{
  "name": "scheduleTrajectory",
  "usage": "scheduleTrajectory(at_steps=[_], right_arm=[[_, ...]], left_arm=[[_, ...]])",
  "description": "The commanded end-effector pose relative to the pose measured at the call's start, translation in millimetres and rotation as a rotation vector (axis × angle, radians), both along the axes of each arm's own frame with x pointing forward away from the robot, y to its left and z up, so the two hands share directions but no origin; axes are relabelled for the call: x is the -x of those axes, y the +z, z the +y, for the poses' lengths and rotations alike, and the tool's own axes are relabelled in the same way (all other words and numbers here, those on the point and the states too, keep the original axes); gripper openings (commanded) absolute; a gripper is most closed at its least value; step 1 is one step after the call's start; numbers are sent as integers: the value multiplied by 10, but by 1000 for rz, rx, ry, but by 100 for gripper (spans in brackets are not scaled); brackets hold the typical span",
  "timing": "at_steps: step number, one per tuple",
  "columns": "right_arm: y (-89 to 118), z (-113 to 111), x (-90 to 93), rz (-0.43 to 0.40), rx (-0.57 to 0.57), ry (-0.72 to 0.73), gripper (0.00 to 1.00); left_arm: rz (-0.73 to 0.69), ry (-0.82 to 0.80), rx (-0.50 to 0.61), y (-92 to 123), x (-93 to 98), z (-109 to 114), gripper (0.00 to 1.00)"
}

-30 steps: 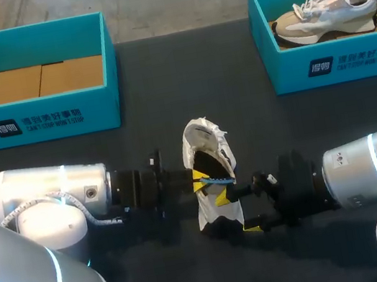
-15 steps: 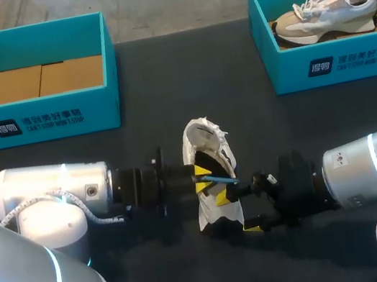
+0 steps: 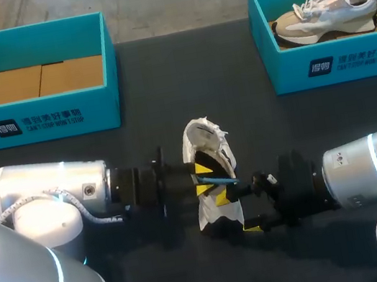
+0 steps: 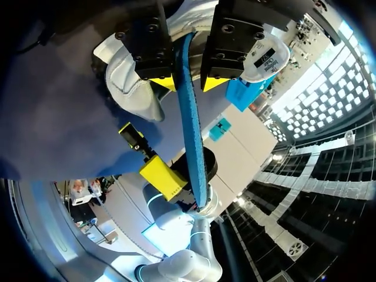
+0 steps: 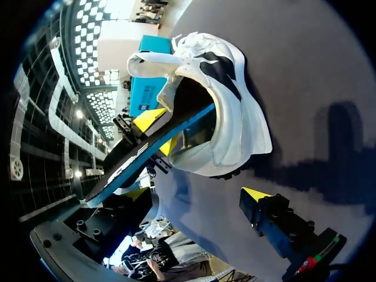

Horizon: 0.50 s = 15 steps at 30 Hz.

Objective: Take the shoe out of the shoebox, open the shoe tongue, remove and reinsert the insole, then place the shoe into the shoebox

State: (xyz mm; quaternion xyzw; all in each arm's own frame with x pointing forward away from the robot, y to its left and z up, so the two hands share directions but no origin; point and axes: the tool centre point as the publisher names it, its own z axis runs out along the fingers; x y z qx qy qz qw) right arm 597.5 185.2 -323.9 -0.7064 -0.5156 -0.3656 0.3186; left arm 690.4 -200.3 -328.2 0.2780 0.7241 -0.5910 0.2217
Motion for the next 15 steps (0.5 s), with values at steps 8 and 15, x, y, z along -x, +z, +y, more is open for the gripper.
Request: scheduleTrajectory(at_steps=[8,15], right_arm=[[15,-21,10,0,-1,1,100],[15,-21,10,0,-1,1,100]], left_arm=[[-3,-13,-24,66,98,9,20],[-21,-26,-27,76,121,-3,0]])
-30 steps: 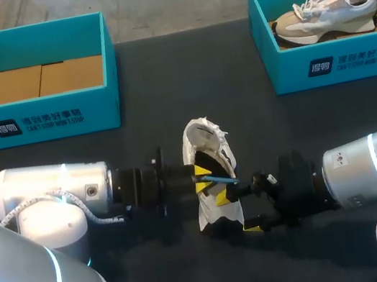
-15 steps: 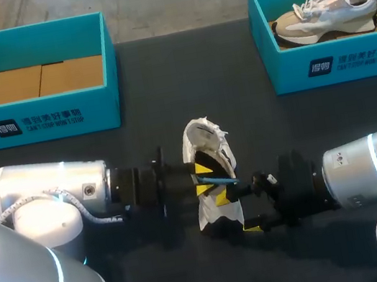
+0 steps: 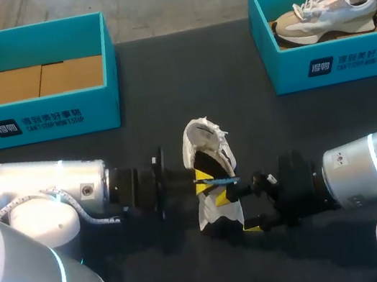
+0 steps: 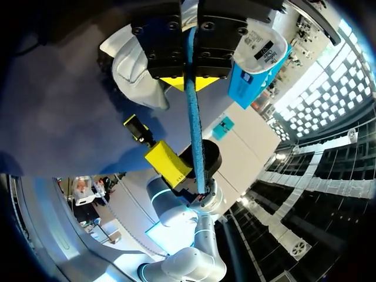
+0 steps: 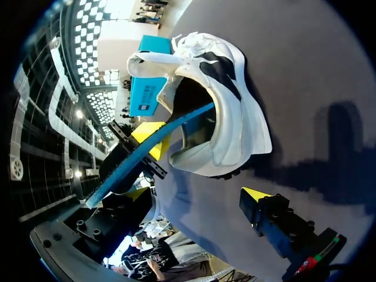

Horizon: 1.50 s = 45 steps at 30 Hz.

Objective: Take the shoe out of the shoebox, open the shoe tongue, remove and reinsert the insole, then place the shoe into the shoebox

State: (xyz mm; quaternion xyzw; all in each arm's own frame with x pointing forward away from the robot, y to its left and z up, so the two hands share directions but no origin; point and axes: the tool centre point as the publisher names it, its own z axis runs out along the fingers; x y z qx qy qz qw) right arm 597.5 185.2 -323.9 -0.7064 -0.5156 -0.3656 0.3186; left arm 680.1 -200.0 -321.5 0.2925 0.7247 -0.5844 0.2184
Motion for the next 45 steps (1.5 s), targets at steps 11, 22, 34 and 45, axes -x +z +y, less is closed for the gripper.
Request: scheduleTrajectory(at_steps=[11,22,34,45], right_arm=[[15,-21,10,0,-1,1,100],[15,-21,10,0,-1,1,100],[15,-21,10,0,-1,1,100],[15,-21,10,0,-1,1,100]], left_arm=[[-16,-17,5,-90,-33,29,0],[-58,-33,9,-216,-205,0,0],[-93,-34,-25,-304,-318,-40,0],[-81,-22,-26,-298,-304,-32,0]])
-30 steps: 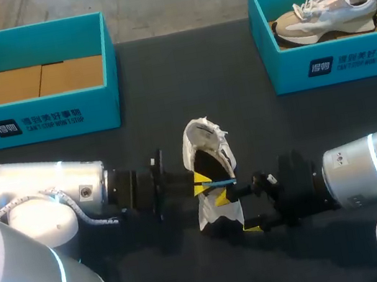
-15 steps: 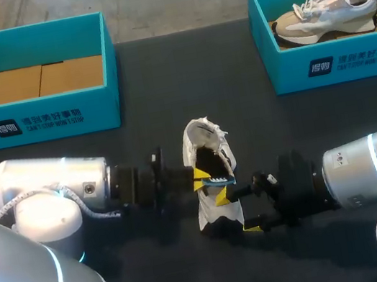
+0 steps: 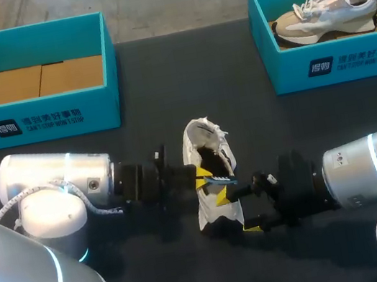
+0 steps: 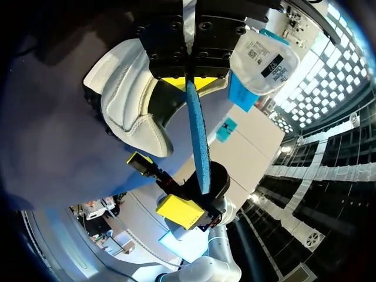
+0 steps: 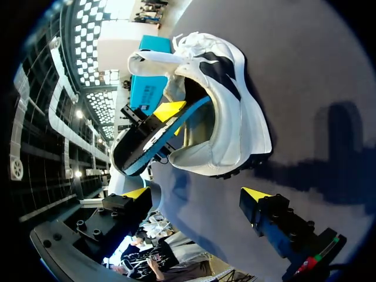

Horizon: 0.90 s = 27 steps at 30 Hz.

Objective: Take the shoe out of the shoebox, open the shoe tongue, remove and reinsert the insole, then place the shoe into the shoebox

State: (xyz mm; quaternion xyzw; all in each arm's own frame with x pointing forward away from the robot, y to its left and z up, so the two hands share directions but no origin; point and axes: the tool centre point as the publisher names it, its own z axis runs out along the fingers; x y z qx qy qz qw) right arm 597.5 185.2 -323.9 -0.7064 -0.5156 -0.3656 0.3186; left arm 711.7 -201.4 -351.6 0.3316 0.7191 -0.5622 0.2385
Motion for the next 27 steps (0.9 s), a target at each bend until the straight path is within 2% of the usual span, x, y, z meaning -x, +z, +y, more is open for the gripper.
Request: scheduleTrajectory(at_steps=[1,2,3,6,10,22,23,24,25,27], right_arm=[[15,-21,10,0,-1,1,100],[15,-21,10,0,-1,1,100],[15,-21,10,0,-1,1,100],[15,-21,10,0,-1,1,100],[15,-21,10,0,-1,1,100],[15,-21,10,0,-1,1,100],[15,-21,10,0,-1,1,100],[15,-21,10,0,-1,1,100],[15,-21,10,0,-1,1,100],[15,-21,10,0,-1,1,100]], left_arm=[[13,7,8,16,25,-17,2],[15,8,9,27,37,-15,20],[29,17,18,40,51,-12,28],[30,20,20,72,81,-6,36],[32,24,23,145,148,-3,37],[38,26,26,268,322,2,29],[38,25,26,269,326,5,27],[37,25,25,270,331,8,16],[36,26,25,271,335,10,0],[34,27,24,265,346,16,0]])
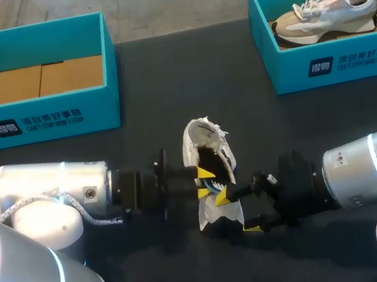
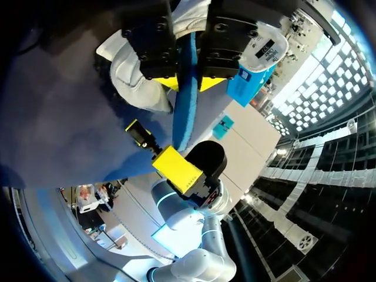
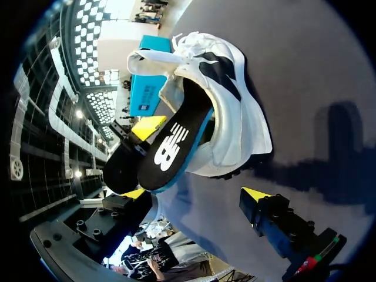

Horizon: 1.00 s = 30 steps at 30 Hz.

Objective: Take the shoe out of the shoebox, open the shoe tongue, remove and reinsert the insole, then place the shoe into the shoebox

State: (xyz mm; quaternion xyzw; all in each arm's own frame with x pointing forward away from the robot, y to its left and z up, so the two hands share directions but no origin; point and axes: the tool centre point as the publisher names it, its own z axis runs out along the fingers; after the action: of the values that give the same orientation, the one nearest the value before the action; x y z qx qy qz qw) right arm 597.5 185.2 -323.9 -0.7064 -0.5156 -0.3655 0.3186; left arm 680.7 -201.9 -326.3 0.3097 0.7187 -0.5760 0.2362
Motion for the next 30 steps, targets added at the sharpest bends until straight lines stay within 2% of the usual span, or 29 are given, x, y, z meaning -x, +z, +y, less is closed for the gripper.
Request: scheduleTrajectory(at_steps=[1,10,19,30], right_arm=[[15,-21,10,0,-1,1,100],[15,-21,10,0,-1,1,100],[15,-21,10,0,-1,1,100],[15,-21,10,0,-1,1,100]], left_arm=[[-5,6,-5,8,40,21,0],[-45,12,12,-75,42,1,0],[-73,48,-2,-202,-144,-16,0],[-83,75,-30,-236,-292,-35,0]])
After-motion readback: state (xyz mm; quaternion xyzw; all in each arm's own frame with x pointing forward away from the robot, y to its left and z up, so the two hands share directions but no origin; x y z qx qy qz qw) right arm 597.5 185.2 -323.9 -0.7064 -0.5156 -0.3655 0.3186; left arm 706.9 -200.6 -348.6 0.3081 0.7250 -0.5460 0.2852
